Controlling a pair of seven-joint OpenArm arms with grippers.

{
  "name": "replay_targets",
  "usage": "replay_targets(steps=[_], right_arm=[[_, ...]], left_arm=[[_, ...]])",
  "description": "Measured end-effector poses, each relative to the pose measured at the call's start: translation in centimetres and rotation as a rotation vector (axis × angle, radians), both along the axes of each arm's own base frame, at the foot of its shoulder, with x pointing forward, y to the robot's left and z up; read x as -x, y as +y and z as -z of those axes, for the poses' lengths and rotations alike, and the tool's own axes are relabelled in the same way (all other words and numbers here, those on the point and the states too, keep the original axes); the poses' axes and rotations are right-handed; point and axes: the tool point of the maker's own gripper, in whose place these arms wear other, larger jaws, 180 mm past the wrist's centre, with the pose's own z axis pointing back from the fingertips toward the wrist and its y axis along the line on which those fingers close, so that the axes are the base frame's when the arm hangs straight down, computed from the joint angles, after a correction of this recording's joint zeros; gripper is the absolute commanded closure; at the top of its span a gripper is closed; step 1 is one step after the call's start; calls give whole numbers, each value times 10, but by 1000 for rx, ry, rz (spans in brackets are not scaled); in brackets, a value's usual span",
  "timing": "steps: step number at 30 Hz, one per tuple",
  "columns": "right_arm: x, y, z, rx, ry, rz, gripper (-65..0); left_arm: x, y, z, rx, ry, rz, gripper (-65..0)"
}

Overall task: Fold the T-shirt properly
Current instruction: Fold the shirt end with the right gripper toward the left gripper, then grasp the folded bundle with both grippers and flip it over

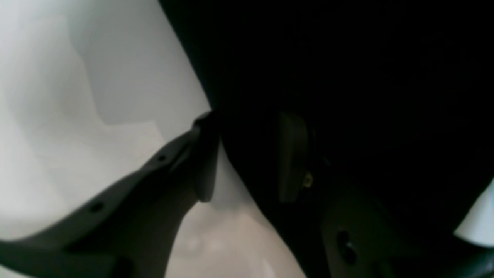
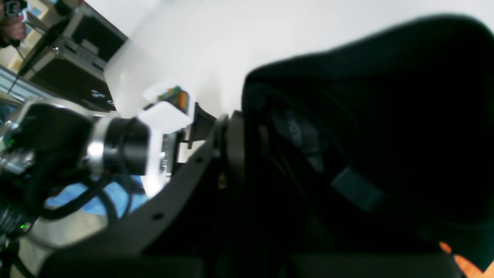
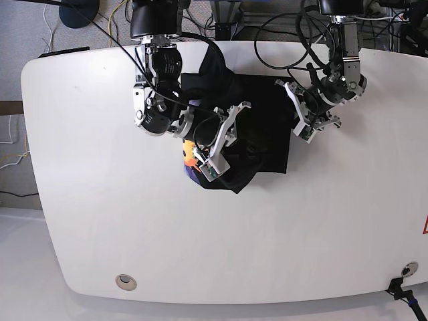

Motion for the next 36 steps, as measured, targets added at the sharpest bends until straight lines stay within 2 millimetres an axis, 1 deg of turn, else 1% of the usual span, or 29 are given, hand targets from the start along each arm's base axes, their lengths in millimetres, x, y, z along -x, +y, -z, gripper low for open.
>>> replay_targets(steps=[2,5,7,9,11,14,16,17,18,19,21,23,24,25,26,28,30,32,34,36], right_arm=[[4,6,8,-2,26,-17,0],[4,9,6,-8,24,-21,0],[4,13,5,-10,21,-33,0],[9,20,13,-3,41,-61,0],[21,33,18,10,54,-114,-114],[30,48,13,-2,44,-164,-314],[33,52,13,-2,42,-179,-450],[32,52,12,-1,38,-178,-503],[30,51,11,6,31,-178,-541],[28,50,7,12,17,-179,-552],[22,48,-9,8,-39,-173,-549],[14,42,-29,10,-117,-161,-541],[12,36,-34,22,-146,-164,-524],[9,29,-33,35,-159,-158,-495],[7,18,-26,64,-155,-147,-454],[-2,-15,-8,136,-122,-89,-331],[-13,-43,0,180,-111,-30,-176],[-19,-63,2,209,-118,1,-6],[-22,-81,7,245,-115,21,0],[-19,-95,15,282,-102,29,0]], left_arm=[[0,0,0,-7,1,1,-218],[0,0,-2,-20,-4,7,-218],[0,-4,-2,-17,-2,5,-218],[0,-6,-2,-9,-2,1,-218],[1,-7,-2,-9,-2,5,-218],[0,-8,-2,-7,-2,5,-218],[0,-8,-2,-6,-2,3,-218],[0,-7,-3,-9,-2,3,-218],[1,-7,-4,-16,0,5,-218],[1,-6,-6,-25,-4,9,-218],[-1,-7,-11,-30,-22,12,-218],[-3,-7,-16,-35,-36,14,-218],[-4,-6,-19,-41,-46,16,-218],[-6,-5,-24,-49,-62,18,-218],[-9,-5,-31,-54,-83,21,-218],[-13,-4,-45,-62,-127,25,-218],[-16,-1,-57,-83,-165,39,-218],[-19,2,-65,-96,-189,36,-218],[-20,2,-68,-100,-199,38,-218],[-20,0,-71,-93,-207,40,-216]])
